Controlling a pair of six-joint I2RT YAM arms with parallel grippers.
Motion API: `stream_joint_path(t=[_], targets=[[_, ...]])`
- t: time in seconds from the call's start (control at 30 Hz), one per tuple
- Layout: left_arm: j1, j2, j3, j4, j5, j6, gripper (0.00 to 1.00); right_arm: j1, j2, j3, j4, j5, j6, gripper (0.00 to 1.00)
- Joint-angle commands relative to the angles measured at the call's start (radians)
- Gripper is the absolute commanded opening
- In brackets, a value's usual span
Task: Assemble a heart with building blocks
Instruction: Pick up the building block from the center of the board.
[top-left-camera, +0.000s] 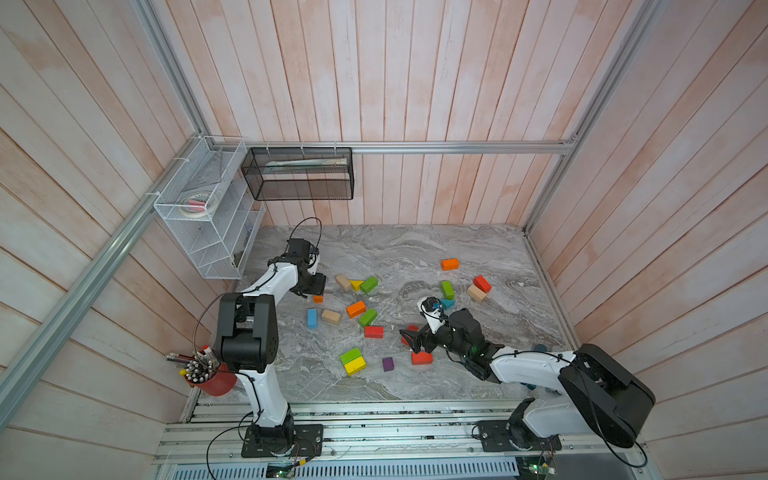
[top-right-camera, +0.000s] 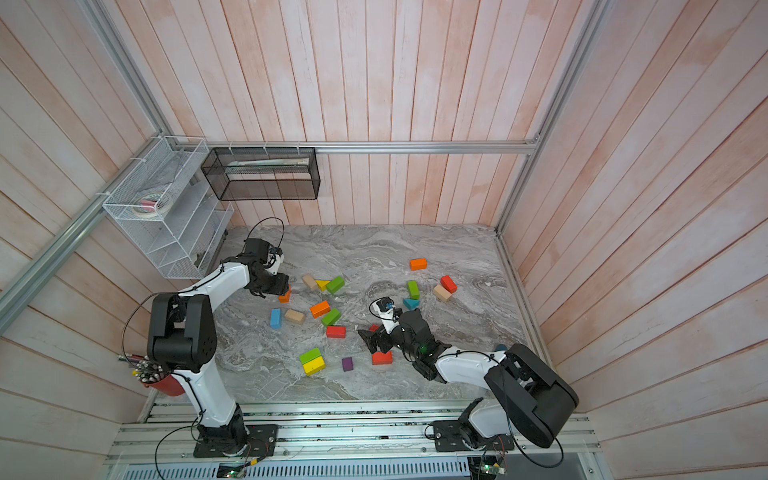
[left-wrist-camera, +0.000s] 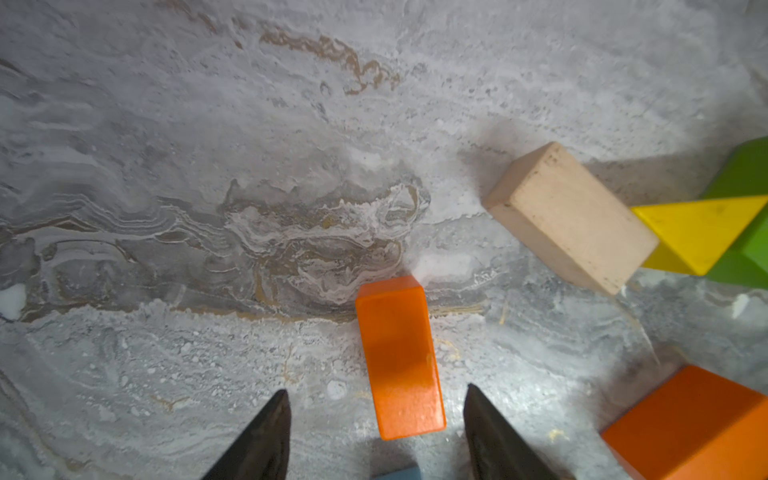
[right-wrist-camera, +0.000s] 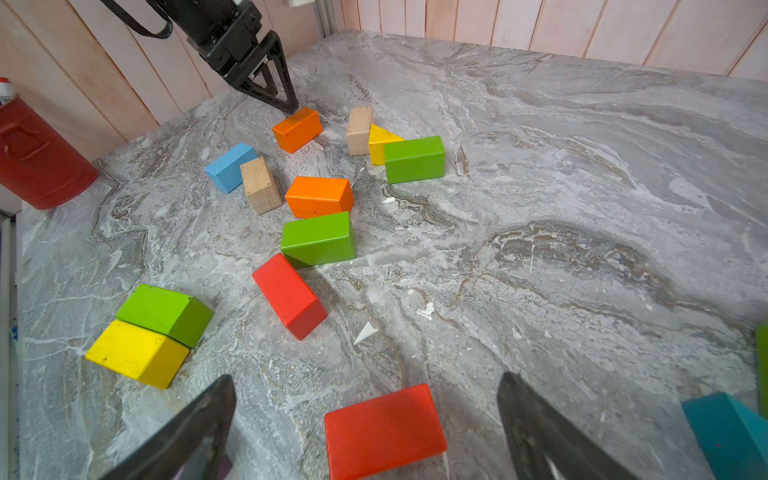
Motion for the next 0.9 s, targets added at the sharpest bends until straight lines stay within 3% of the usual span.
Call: stream_joint_path(t=[0.0, 0.2, 0.37, 0.63, 0.87], targets=[[0.001, 0.037, 0.029, -0.044, 0.001, 0.043, 0.67, -0.008, -0.019, -0.026, 0.098, -0.02, 0.023, 0.98], [0.002, 0.067, 0.043, -0.047, 0.03, 0.054, 0.47, -0.008, -0.013, -0.032, 0.11, -0.025, 0.025, 0.98], [-0.002, 0.074, 0.044, -0.036, 0.05, 0.066, 0.45, -0.008, -0.005, -0.029, 0.109, -0.026, 0.026, 0.98], [-0.007, 0.077, 0.056, -0.032, 0.081, 0.1, 0.28, -0.008, -0.002, -0.028, 0.11, -0.025, 0.028, 0.98], [-0.038, 0.075, 0.072, -0.028, 0.07, 0.144, 0.27, -0.008, -0.003, -0.027, 0.11, -0.025, 0.026, 0.98]])
